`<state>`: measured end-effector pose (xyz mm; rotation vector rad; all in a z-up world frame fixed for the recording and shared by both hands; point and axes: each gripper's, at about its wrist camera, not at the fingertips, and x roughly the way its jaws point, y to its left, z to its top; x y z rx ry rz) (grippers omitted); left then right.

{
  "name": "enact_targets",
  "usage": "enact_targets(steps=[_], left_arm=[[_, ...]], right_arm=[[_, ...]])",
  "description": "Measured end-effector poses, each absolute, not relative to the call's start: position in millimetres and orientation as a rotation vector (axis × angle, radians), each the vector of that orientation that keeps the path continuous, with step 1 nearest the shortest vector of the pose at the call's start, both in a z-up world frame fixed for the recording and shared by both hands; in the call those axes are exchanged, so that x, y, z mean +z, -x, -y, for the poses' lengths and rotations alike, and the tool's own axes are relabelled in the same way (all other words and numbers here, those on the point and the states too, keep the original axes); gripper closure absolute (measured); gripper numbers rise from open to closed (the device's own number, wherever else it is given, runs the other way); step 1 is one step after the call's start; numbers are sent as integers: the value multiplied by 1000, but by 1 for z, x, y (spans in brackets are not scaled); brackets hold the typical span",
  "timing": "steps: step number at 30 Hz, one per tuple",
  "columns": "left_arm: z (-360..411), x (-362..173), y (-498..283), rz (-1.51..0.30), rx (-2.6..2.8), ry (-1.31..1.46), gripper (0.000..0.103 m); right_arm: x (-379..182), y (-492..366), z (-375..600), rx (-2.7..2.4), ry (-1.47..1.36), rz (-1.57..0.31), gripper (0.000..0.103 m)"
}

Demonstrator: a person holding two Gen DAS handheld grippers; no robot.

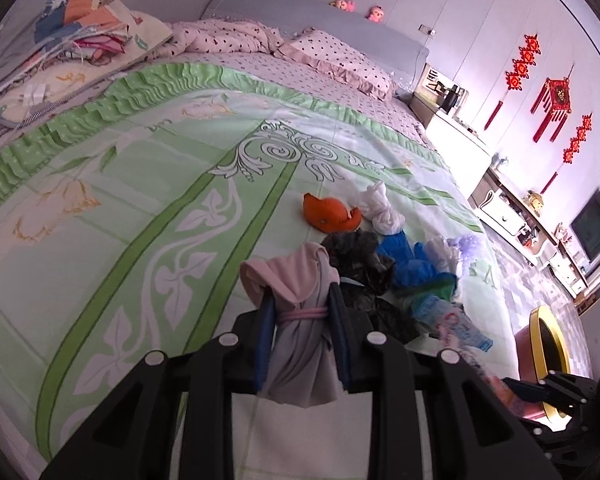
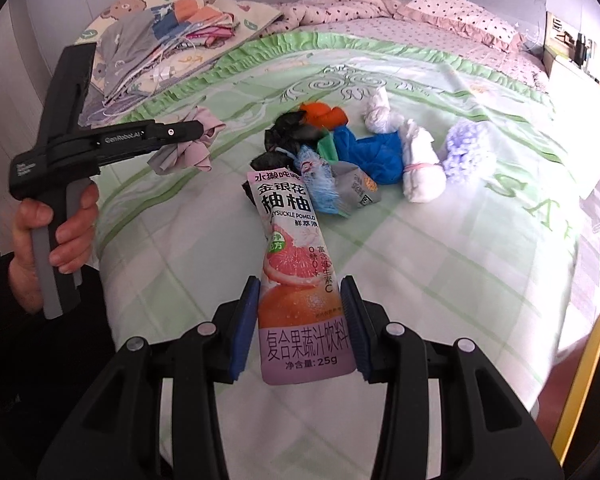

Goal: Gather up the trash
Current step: 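Carry the pink cloth and juice pouch over the yellow bin with both tools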

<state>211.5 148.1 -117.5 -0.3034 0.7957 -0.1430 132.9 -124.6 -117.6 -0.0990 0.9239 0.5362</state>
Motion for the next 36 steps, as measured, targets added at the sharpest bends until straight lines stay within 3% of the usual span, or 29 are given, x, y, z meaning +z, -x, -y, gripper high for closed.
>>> enact_targets(steps=[16, 36], left_arm=[[-117, -57, -183, -712, -162, 246, 79], [-6, -11, -187, -685, -310, 87, 79]], right_arm=[[-62, -101, 194, 426, 17, -821, 64], [-14, -89, 290, 268, -89, -720, 63]])
